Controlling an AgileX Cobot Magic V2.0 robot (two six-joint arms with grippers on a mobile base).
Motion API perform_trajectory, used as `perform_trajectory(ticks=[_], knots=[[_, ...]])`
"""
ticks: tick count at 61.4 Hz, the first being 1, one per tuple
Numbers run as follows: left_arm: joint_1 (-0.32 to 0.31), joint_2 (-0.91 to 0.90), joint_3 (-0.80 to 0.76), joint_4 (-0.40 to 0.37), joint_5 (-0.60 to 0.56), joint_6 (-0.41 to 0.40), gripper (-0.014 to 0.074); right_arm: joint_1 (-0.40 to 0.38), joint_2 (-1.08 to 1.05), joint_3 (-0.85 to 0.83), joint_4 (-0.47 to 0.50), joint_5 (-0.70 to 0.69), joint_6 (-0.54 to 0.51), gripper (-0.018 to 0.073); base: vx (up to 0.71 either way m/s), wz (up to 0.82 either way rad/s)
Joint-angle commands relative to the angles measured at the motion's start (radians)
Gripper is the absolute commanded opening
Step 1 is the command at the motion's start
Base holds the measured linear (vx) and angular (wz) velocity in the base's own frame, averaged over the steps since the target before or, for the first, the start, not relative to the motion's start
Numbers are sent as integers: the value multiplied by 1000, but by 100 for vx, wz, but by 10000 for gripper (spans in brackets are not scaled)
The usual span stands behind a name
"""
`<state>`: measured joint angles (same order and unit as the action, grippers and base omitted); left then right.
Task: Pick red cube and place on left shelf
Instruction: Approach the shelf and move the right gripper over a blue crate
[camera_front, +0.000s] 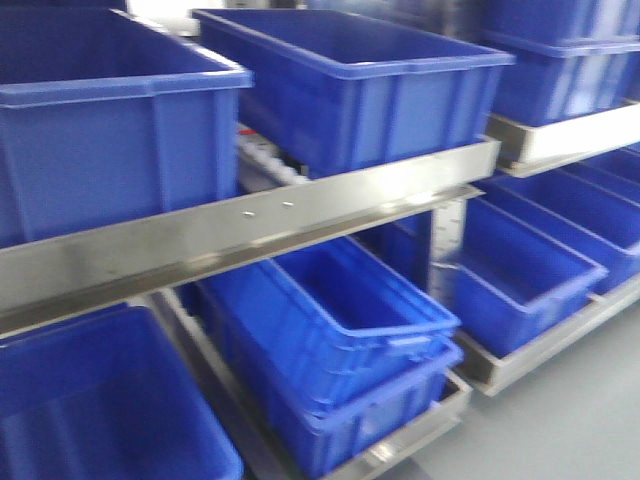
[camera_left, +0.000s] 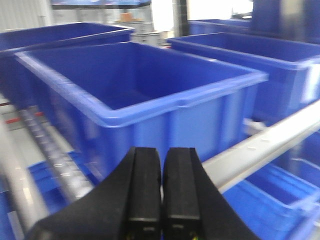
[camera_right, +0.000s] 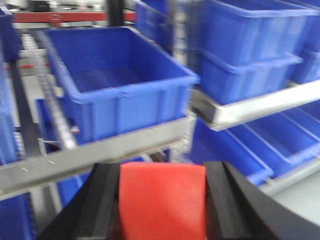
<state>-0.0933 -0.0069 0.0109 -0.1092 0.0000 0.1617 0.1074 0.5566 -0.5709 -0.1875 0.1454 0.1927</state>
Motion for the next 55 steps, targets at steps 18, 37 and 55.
perform_trajectory(ticks=[18, 37, 55], knots=[[2, 6, 22, -9, -84, -2, 106, -7, 2, -29, -12, -89, -3, 57, 30, 64], [2, 6, 22, -9, -84, -2, 106, -7, 2, -29, -12, -89, -3, 57, 22, 51], [2, 6, 22, -9, -84, -2, 106, -7, 2, -29, -12, -89, -3, 57, 11, 42]])
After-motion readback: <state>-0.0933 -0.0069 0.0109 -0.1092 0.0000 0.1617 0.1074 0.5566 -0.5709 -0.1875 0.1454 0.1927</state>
